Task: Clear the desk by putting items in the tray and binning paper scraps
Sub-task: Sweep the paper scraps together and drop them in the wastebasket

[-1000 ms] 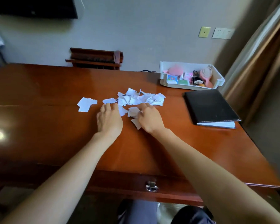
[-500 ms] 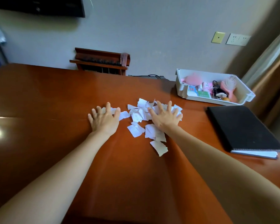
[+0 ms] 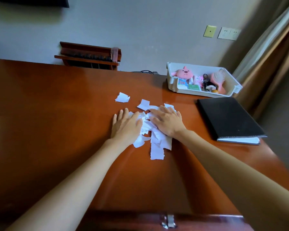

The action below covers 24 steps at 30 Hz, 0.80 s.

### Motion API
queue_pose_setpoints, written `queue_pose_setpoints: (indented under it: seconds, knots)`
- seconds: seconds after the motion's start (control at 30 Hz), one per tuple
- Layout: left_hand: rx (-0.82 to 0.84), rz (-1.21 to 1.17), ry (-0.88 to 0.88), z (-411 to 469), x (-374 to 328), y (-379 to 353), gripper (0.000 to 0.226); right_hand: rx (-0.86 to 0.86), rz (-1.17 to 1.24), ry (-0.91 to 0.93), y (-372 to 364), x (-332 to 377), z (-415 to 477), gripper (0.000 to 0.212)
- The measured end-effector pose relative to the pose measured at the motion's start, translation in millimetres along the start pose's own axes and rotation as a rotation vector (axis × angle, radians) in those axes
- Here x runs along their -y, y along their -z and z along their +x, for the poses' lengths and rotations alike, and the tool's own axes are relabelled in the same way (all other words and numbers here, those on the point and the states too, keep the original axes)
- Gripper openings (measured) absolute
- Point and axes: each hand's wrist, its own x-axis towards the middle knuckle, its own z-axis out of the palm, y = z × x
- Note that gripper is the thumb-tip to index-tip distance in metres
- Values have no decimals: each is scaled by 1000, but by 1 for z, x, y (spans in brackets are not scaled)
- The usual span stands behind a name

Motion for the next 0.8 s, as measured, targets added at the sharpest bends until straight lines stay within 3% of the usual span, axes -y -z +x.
queue_pose_setpoints:
  seconds: [0.2,0.37,0.53,0.73,0.8]
  knots:
    - [24,-30,-7,-39,-53,-15,49,-16,91,-70,13,-35,-53,44]
    - [-43,-234,15,-68,-74,-4,46,-235,253,6,34,-44,-96,42]
    - [8,-123,-143,-89,-68,-5,47,-274,237,57,34,-38,-144,39]
    - [-80,60,-105,-81,-49,-37,52,-103,28,122,18,-30,-163,69]
    - [-109,80,-71,-74,-47,-41,43,-78,-22,115,14,-30,-159,59]
